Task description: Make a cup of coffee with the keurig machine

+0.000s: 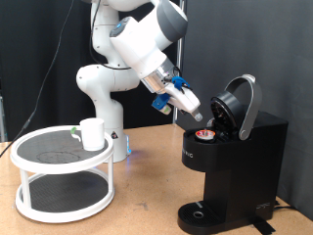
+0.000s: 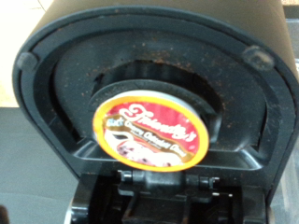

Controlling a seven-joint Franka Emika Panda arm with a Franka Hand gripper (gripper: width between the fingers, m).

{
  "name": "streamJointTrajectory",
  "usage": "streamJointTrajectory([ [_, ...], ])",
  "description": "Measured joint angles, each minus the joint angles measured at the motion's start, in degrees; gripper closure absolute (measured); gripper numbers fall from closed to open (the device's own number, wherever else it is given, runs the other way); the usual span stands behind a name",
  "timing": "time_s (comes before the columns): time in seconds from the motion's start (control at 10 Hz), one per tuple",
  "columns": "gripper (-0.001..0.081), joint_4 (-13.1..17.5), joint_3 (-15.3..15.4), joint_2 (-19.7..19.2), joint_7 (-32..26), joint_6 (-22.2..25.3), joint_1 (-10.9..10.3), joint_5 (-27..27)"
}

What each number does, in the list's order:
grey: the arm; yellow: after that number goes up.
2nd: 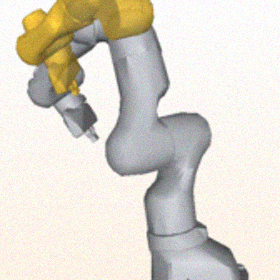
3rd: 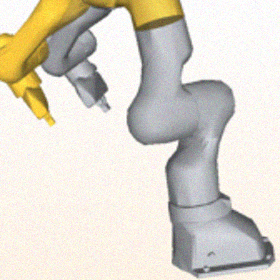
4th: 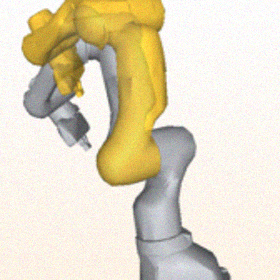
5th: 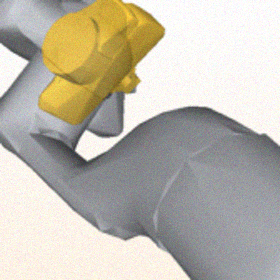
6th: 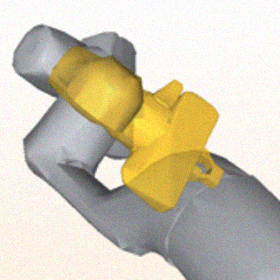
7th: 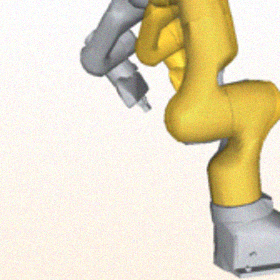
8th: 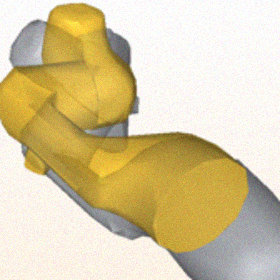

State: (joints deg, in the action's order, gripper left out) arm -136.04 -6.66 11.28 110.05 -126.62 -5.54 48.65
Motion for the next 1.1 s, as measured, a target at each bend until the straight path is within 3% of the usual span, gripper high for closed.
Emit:
streamJointTrajectory([
  [0.3,0.0072,0.6,-1.6,1.5,-4.3,2.8,0.1,5.2],
  [0.6,0.0072,2.2,-4.2,5.3,-4.9,7.6,0.6,7.6],
  [0.8,0.0072,3.6,-5.3,7.1,-4.3,10.2,1.0,7.8],
  [1.0,0.0072,5.7,-6.1,8.2,-2.3,14.8,2.1,4.6],
  [1.1,0.0072,5.4,-6.0,8.2,-2.5,14.4,2.0,5.2],
])
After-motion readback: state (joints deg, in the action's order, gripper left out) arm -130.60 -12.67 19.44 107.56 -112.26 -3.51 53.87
